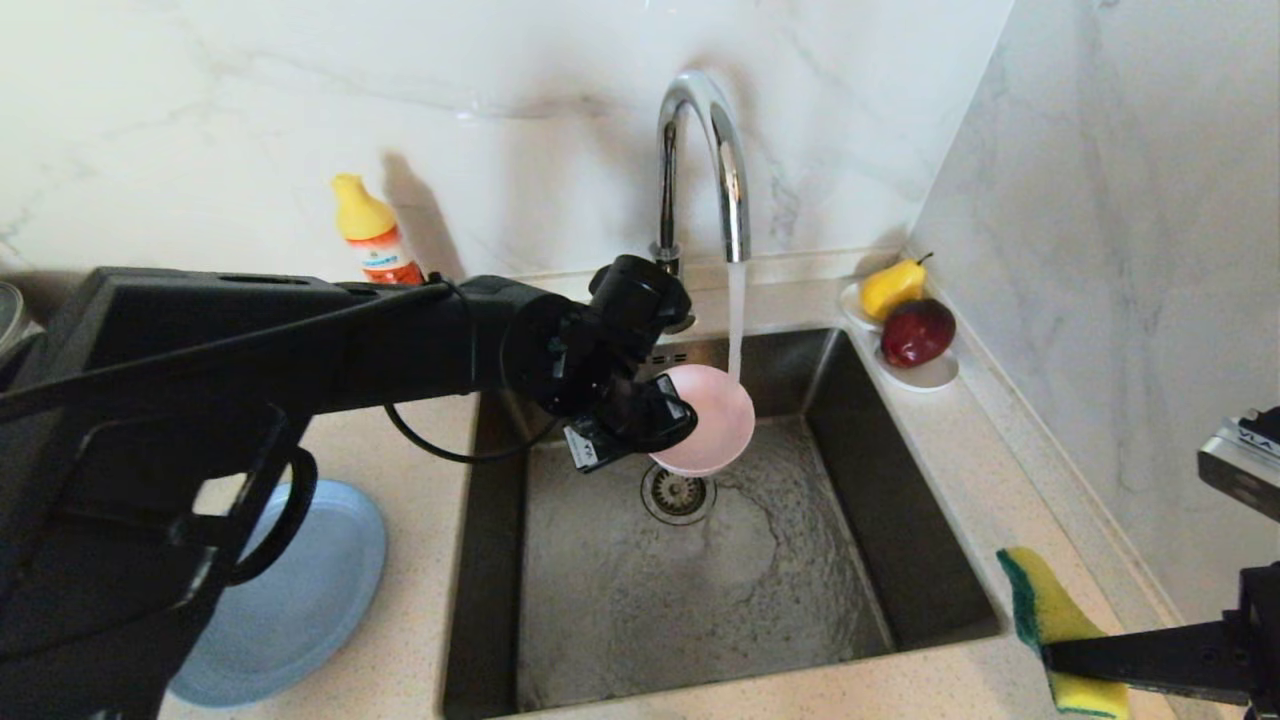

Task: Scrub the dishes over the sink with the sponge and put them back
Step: Wash the bowl

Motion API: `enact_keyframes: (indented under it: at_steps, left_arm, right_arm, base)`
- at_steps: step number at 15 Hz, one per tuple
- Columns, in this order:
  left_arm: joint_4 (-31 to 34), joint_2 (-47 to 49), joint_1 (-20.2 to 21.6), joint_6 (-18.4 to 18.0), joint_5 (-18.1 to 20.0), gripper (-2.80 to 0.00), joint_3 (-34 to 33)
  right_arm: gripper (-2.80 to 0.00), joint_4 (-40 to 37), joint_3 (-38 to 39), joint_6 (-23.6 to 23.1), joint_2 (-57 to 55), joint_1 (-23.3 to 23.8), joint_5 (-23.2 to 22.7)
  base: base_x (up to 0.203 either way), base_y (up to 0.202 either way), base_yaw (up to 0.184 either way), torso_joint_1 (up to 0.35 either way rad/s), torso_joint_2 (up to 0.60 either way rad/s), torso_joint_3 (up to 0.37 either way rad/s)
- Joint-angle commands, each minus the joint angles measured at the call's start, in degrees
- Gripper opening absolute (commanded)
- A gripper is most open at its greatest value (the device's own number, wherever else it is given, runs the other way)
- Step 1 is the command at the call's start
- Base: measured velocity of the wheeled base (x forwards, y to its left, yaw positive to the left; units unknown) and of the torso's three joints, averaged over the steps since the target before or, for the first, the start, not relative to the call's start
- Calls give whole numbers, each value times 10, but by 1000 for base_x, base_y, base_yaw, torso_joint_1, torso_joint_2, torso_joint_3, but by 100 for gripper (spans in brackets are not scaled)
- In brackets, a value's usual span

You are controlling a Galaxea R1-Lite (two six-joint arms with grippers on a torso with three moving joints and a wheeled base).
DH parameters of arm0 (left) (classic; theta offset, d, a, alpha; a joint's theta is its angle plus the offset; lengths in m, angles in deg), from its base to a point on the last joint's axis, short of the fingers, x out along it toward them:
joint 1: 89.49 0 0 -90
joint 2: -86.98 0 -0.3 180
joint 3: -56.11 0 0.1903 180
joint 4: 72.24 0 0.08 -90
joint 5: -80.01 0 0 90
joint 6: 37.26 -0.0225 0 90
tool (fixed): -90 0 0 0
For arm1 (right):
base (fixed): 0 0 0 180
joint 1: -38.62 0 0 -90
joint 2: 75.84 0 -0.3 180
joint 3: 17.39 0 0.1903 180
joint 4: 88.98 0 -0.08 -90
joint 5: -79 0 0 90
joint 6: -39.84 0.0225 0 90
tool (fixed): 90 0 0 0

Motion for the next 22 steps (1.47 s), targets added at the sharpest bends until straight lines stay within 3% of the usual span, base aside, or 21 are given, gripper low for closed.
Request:
enact_keyframes:
  at_steps: [1,18,20,22]
  left_arm:
    - [-15,26,-11,3,-1,-280,11]
    - [-13,19,-14,10,-2,-280,6]
    - [-15,-9,-13,8,-18,-280,-5]
    - [-20,-43,-11,1,-85,-280,-17]
  right_arm:
    - [-280,-1,-1,2,2,0,-2]
    - [-280,-1,-5,2,2,0,-2]
    - [-280,-1,-8,0,-1,0,-1]
    - [-280,-1,-18,-1,-4,3,-1]
  base:
    - [0,0,0,0,0,0]
    - [0,0,0,0,0,0]
    - [0,0,0,0,0,0]
    - [0,0,0,0,0,0]
